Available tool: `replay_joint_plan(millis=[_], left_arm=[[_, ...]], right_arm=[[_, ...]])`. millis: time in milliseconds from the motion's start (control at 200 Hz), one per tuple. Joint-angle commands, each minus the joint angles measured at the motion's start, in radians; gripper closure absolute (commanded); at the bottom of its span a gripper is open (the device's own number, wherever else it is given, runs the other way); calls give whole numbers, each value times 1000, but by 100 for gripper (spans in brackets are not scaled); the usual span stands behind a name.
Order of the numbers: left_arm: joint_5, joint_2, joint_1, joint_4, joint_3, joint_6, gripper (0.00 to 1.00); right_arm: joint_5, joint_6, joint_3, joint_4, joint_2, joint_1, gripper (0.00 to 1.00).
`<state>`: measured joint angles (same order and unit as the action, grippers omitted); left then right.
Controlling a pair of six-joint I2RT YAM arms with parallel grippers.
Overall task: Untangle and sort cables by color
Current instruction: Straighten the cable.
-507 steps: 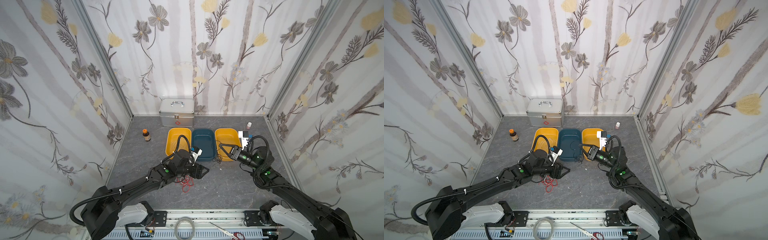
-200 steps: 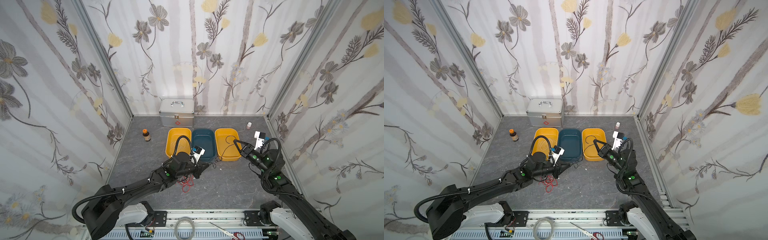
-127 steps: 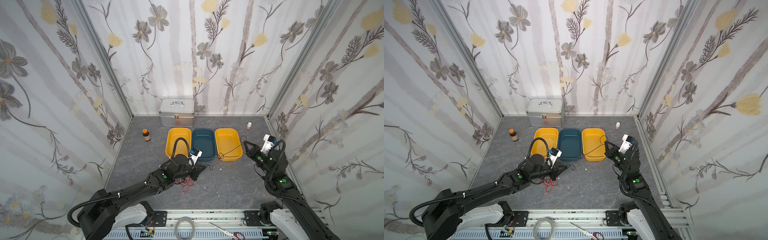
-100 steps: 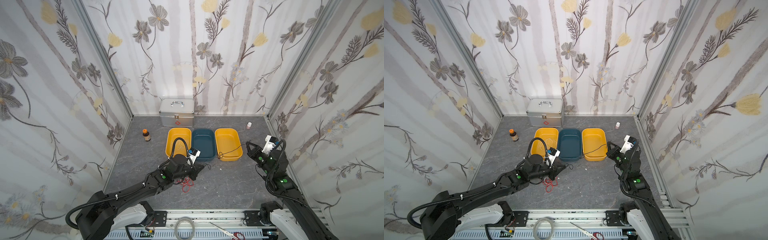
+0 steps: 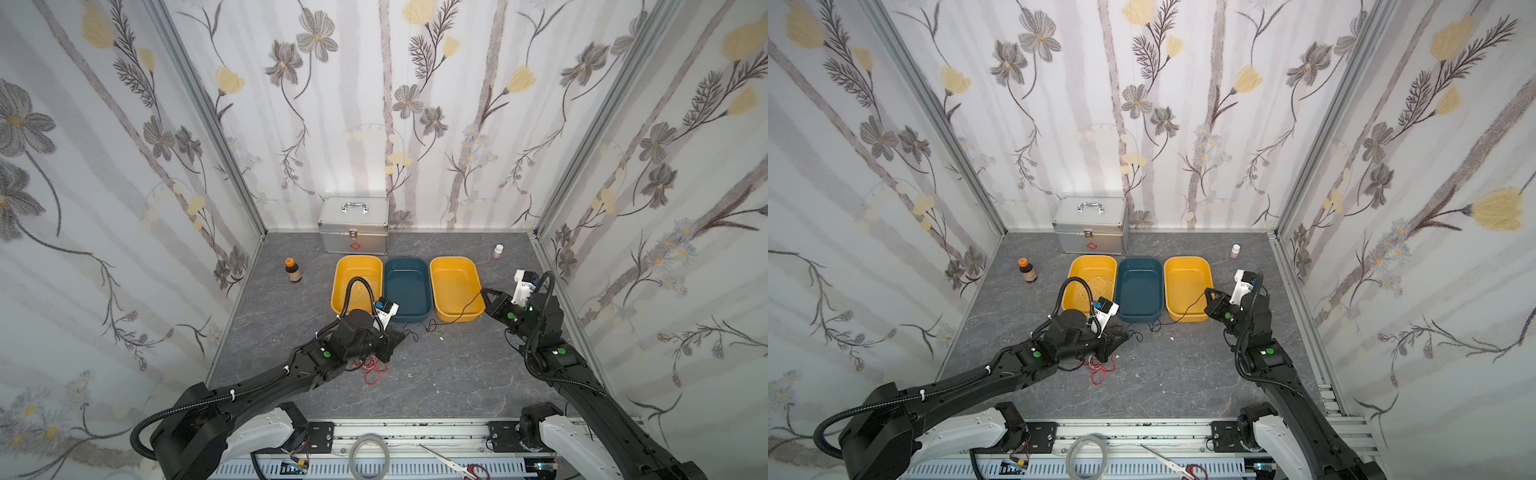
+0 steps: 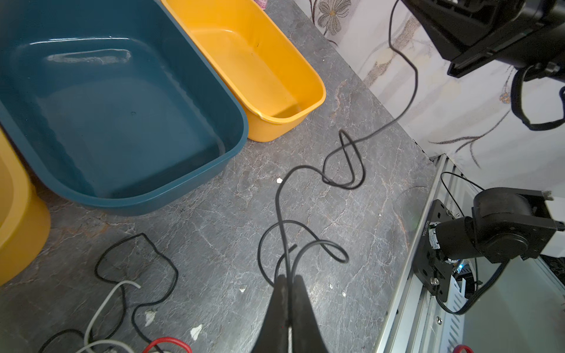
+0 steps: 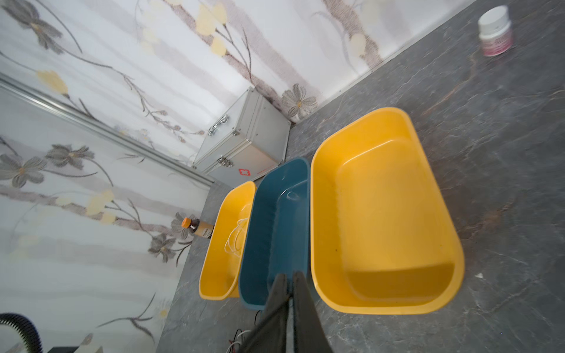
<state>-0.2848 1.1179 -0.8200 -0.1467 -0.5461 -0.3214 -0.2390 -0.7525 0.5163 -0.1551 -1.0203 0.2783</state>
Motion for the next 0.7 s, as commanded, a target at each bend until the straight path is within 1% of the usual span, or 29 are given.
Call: replay_joint_plan(millis=[0, 100, 205, 405, 545, 620, 695], left_arm=[[-13, 5, 1, -33, 0, -16, 100], [-15, 4, 1, -35, -3, -16, 100], [-21, -2, 1, -30, -8, -16, 100], [-19, -18, 2, -5, -19, -8, 100], [-20, -13, 1, 11, -36, -1, 100], [-20, -6, 2, 20, -49, -2, 100], [-21, -2, 2, 30, -63, -1, 100]], right_arm=[[-99, 31, 19, -83, -45, 46, 91], [-70, 59, 39, -49, -94, 92, 88], [-44, 61, 30, -15, -130, 105, 84], [52, 57, -12, 3, -105, 105, 81], [61, 97, 4, 55, -115, 107, 65], [46, 100, 1, 53, -113, 114, 56], [22, 96, 1, 42, -107, 126, 49]])
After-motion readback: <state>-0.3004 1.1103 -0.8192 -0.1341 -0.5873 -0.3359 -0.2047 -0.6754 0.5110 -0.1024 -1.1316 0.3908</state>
